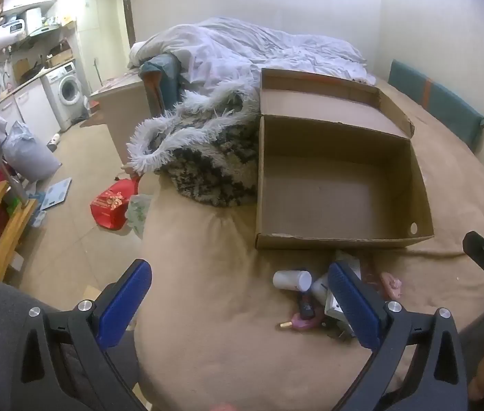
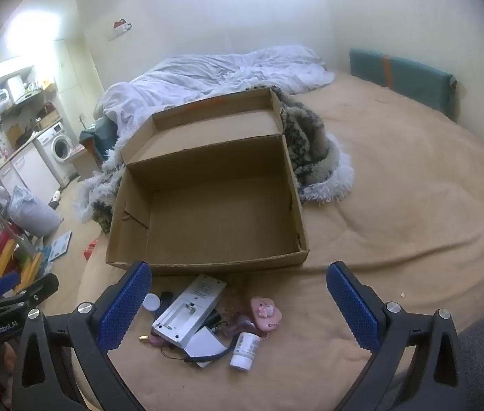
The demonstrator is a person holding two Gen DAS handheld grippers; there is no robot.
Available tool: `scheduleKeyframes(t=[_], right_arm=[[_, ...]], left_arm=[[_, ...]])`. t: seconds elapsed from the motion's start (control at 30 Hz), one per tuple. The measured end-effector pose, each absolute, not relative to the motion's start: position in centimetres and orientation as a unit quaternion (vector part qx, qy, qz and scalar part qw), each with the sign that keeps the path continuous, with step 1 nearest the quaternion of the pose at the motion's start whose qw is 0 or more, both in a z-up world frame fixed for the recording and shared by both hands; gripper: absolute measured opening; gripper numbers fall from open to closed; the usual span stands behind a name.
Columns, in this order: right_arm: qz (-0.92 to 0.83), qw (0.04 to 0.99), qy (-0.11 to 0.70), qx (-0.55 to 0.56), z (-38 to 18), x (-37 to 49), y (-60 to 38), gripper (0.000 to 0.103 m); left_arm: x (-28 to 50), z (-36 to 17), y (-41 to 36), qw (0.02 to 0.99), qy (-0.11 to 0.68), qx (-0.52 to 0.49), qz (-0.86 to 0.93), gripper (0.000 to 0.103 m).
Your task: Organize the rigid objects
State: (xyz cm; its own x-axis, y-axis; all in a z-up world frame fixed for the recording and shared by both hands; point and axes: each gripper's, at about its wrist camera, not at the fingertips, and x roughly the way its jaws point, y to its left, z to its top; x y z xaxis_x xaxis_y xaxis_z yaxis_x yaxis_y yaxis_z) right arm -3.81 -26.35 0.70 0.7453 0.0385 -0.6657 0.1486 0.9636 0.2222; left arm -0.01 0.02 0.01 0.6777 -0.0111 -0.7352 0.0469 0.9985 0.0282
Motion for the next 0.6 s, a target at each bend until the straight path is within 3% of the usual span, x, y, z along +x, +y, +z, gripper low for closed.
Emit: scheduleKeyframes(t=[0.6], right_arm=[[-0.03, 0.926, 0.353, 0.13, 0.79, -3.91, -26.36, 0.103]], left_arm=[[0.29, -0.11, 0.14, 0.916, 0.399, 0.021, -0.015, 0.103]])
